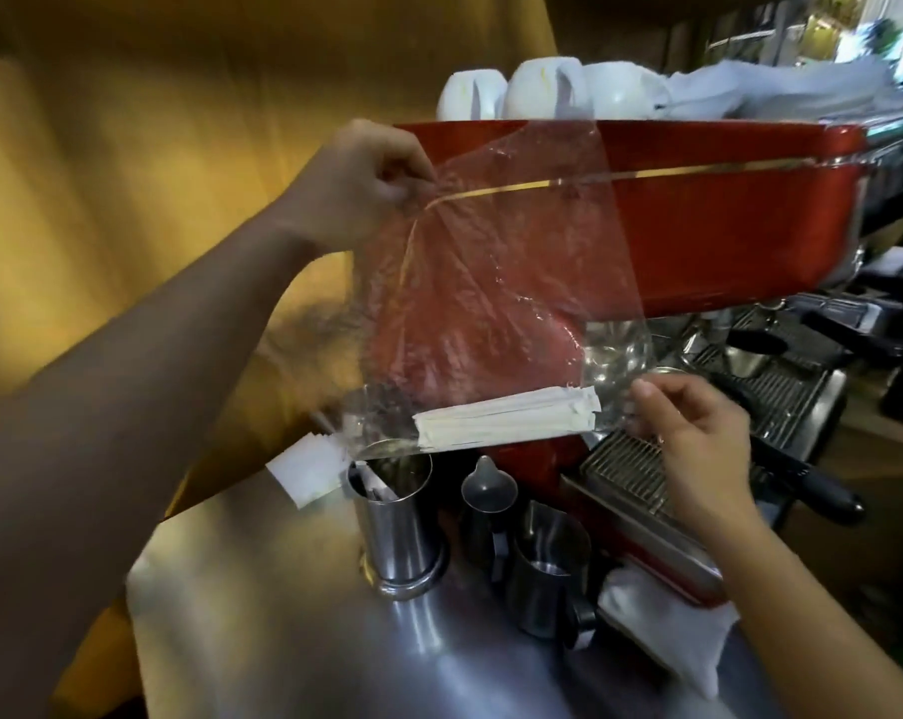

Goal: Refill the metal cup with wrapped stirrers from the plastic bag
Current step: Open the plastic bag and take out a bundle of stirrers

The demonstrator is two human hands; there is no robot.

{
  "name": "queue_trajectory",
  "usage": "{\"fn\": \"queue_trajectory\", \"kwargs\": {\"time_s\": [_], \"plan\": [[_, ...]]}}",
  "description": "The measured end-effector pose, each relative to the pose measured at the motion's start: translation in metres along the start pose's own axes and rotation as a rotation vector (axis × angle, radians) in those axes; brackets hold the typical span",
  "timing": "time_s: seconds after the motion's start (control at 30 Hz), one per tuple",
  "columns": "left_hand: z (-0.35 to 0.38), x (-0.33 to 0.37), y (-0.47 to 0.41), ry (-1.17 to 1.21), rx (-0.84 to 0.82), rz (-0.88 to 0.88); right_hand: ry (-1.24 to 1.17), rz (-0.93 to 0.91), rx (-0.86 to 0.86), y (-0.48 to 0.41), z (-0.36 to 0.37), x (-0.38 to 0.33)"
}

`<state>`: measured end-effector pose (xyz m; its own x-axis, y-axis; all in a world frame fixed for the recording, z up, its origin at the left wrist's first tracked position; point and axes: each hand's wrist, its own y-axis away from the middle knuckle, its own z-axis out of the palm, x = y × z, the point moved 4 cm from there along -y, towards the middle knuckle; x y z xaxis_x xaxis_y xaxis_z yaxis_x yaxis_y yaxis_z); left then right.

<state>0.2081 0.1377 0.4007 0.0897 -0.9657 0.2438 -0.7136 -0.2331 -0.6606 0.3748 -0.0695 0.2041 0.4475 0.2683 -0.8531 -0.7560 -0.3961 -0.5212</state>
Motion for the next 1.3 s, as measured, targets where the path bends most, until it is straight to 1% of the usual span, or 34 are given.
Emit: {"fn": "queue_trajectory", "kwargs": {"time_s": [0.07, 0.2, 0.3, 0.53, 0.67, 0.77, 0.93, 1.0, 1.13, 1.3], "plan": [[0.006, -0.003, -0.002, 0.029, 0.01, -0.002, 0.006, 0.007, 0.016, 0.002, -0.005, -0.002], [0.015, -0.016, 0.001, 0.076, 0.011, -0.067, 0.061, -0.004, -0.002, 0.005, -0.006, -0.003], [0.015, -0.024, 0.004, 0.098, 0.038, -0.092, 0.049, -0.004, 0.011, 0.002, -0.009, -0.007], [0.001, -0.029, 0.009, 0.14, 0.059, -0.026, 0.092, -0.095, -0.003, -0.012, -0.01, -0.031], [-0.006, -0.04, 0.017, 0.164, 0.056, -0.047, 0.107, -0.111, -0.016, -0.013, -0.002, -0.035], [-0.011, -0.053, 0.027, 0.164, 0.075, -0.1, 0.118, -0.119, -0.054, -0.015, 0.012, -0.039], [-0.014, -0.078, 0.047, 0.22, 0.118, -0.245, 0.154, -0.119, -0.094, -0.027, 0.034, -0.046], [-0.014, -0.089, 0.057, 0.252, 0.132, -0.287, 0.186, -0.15, -0.108, -0.029, 0.044, -0.05], [-0.014, -0.114, 0.082, 0.253, 0.173, -0.373, 0.308, -0.272, -0.132, -0.029, 0.065, -0.057], [-0.01, -0.142, 0.116, 0.289, 0.21, -0.497, 0.392, -0.316, -0.204, -0.042, 0.097, -0.061]]}}
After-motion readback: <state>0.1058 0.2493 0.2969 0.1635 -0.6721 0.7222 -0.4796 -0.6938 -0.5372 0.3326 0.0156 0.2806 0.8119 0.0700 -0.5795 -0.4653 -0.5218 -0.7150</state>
